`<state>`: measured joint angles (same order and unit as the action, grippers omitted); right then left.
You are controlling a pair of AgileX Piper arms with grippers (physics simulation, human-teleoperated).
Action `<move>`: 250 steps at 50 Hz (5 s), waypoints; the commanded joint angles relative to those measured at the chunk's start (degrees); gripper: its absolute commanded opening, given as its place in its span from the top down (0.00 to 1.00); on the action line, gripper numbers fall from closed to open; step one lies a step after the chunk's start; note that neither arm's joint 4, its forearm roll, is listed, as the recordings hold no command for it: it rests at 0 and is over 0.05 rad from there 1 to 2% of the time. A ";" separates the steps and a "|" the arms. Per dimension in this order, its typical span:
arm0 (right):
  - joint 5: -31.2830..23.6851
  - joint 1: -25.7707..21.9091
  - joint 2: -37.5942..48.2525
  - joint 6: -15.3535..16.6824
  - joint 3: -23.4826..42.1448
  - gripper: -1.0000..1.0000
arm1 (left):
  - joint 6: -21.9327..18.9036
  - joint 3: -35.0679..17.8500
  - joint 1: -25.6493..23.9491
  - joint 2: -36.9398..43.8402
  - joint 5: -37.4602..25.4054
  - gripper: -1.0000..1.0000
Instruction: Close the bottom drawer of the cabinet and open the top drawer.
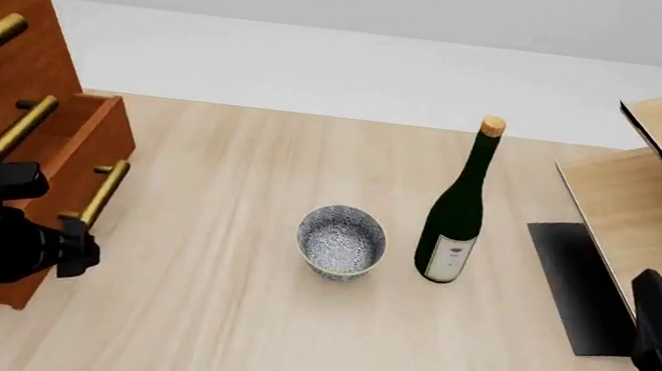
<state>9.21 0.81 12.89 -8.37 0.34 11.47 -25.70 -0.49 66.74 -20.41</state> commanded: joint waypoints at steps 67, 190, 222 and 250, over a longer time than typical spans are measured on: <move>-0.10 -0.24 0.01 -0.17 0.01 0.00 | -17.72 6.77 17.25 -1.19 8.15 0.00; 0.91 0.45 1.28 -1.04 0.08 0.00 | -78.78 -0.53 1.74 -12.21 23.21 0.00; 1.18 0.52 1.55 -1.04 0.05 0.00 | -86.82 -9.51 6.68 -14.69 22.26 0.00; 0.59 0.57 0.90 -0.96 0.07 0.00 | -95.37 -4.30 10.01 -13.69 28.68 0.00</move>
<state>9.79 1.35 13.81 -9.36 0.43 -80.97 -32.31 8.41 52.99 6.26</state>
